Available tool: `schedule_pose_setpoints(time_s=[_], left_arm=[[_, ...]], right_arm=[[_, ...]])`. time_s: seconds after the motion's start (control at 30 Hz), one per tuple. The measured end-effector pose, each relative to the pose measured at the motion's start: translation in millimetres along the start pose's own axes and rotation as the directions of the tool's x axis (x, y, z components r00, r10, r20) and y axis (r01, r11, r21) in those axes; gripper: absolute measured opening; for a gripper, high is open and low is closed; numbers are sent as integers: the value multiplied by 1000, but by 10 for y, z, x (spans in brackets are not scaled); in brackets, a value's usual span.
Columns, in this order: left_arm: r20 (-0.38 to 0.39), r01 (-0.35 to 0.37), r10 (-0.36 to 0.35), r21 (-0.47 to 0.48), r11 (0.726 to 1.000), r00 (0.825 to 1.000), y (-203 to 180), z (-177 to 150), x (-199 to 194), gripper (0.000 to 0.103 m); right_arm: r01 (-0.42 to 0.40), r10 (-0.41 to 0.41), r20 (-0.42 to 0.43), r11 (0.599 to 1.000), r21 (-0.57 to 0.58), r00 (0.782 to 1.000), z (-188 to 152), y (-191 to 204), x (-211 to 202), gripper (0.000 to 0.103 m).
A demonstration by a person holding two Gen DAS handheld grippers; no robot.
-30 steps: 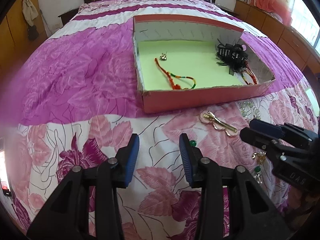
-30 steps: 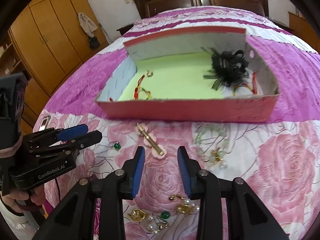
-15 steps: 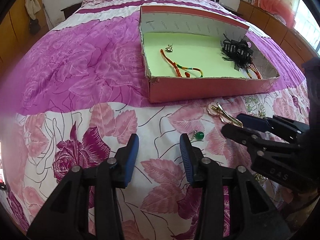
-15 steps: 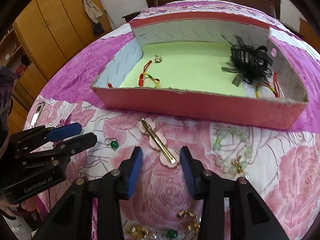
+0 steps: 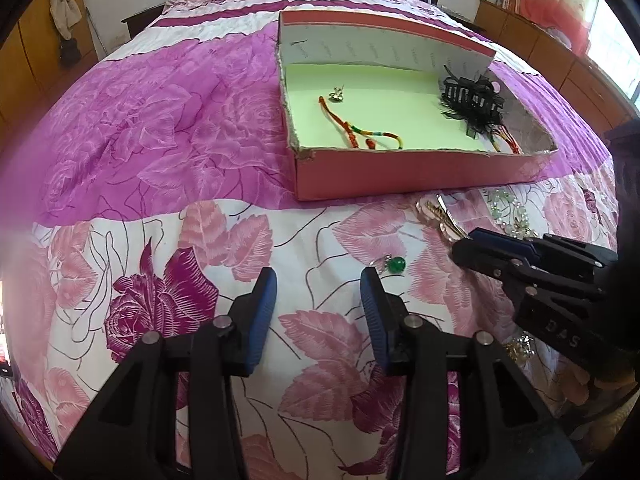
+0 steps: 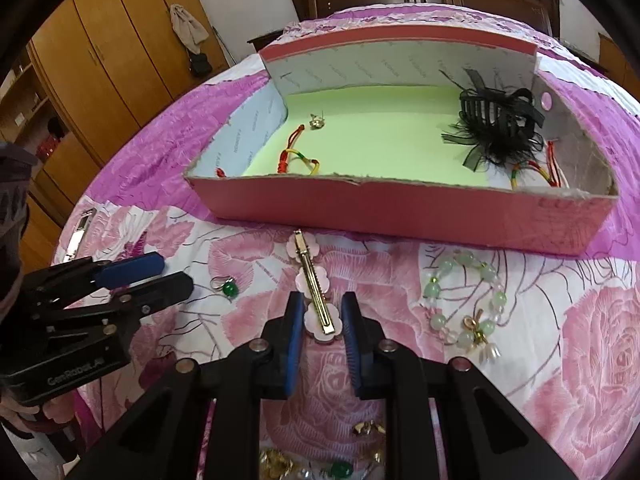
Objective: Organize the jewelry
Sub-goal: 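Grasp the gold flower hair pin with the right tool while the left tool grasps the green earring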
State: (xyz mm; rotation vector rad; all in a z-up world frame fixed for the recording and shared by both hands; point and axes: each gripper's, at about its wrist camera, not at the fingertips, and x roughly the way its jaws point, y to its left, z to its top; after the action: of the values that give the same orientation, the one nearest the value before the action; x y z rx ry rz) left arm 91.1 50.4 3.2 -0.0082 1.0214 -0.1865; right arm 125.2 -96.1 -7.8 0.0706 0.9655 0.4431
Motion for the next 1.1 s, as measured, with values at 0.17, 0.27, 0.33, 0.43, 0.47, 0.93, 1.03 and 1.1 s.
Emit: schedule_pose_setpoints(time_s=[0.17,0.27,0.33,0.43,0.47,0.93,1.03,1.1], left_arm=[[5,11,-11,13,1000,1000,-64,10,-7,36],[5,17,-17,19,1000,1000,-106,13,6,36],[3,24,-24,25,999,1000,-136,12,16,36],[1,32,-32,37,999,999,-197,10,40,36],[0,35,-35,41,999,999,-222,10,52,36],[36,-15,11,130,991,999,-434,9,187,6],[40,-5,0,123,992,999,-416,19,152,2],[49,2,-8,116,993,999,-407,18,102,2]], right_arm=[[-30,29,30,999,14,999,-84,-52,-206,21],[-41,40,48,999,31,998,-133,-111,-334,21],[-48,46,60,998,47,997,-163,-151,-405,21],[-59,53,79,995,77,995,-206,-207,-506,21],[-63,55,86,994,88,995,-221,-236,-543,21],[-85,63,145,984,154,987,-332,-454,-778,21],[-89,64,153,983,162,986,-336,-478,-793,21],[-90,63,159,982,167,985,-339,-494,-809,21]])
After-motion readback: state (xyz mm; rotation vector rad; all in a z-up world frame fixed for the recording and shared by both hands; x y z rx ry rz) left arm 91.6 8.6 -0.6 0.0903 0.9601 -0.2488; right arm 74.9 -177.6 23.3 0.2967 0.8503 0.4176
